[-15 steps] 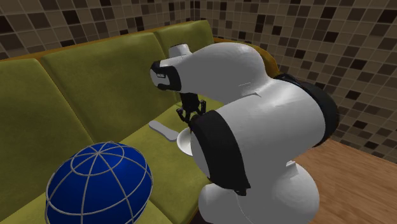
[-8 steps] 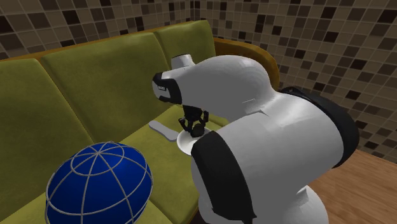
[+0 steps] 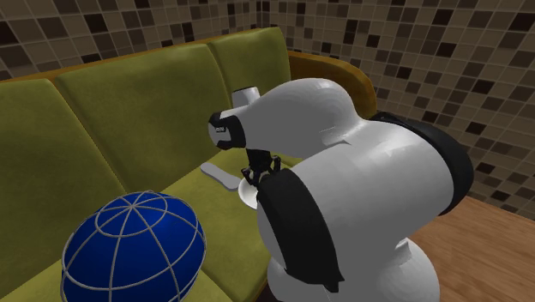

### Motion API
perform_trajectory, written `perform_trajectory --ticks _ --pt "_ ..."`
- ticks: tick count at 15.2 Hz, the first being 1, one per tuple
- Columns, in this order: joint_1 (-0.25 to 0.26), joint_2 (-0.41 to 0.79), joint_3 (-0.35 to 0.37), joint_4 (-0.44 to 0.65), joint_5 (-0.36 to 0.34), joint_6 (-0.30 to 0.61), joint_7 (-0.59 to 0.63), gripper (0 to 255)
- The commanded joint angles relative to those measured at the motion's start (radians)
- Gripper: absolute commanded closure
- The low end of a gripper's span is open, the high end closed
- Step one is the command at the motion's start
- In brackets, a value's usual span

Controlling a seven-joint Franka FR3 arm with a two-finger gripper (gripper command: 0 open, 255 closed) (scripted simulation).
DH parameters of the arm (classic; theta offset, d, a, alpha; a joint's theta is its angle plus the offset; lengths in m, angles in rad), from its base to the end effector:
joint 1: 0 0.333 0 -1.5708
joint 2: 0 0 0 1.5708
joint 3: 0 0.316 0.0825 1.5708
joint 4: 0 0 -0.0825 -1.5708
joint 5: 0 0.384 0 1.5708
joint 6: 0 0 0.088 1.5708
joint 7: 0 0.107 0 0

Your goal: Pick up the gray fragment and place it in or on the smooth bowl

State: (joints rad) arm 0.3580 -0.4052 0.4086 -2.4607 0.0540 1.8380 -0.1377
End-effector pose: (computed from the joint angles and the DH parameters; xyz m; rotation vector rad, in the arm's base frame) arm 0.2811 0.2780 0.4131 2.6994 1.1960 -0.3015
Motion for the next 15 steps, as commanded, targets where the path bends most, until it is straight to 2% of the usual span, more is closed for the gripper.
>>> perform_trajectory --ticks 1,7,8,13,15 --pt "0.001 0.002 0.002 -0.005 0.001 0.007 0.002 255" --pt "0.001 0.002 0.001 -0.005 0.000 0.007 0.002 255" --pt "0.001 0.001 0.001 -0.005 0.001 0.007 0.002 0" --pt "0.001 0.002 0.001 -0.005 0.000 0.007 0.002 0" --pt "0.000 -0.001 -0.002 0.061 -0.001 -0.061 0.002 0"
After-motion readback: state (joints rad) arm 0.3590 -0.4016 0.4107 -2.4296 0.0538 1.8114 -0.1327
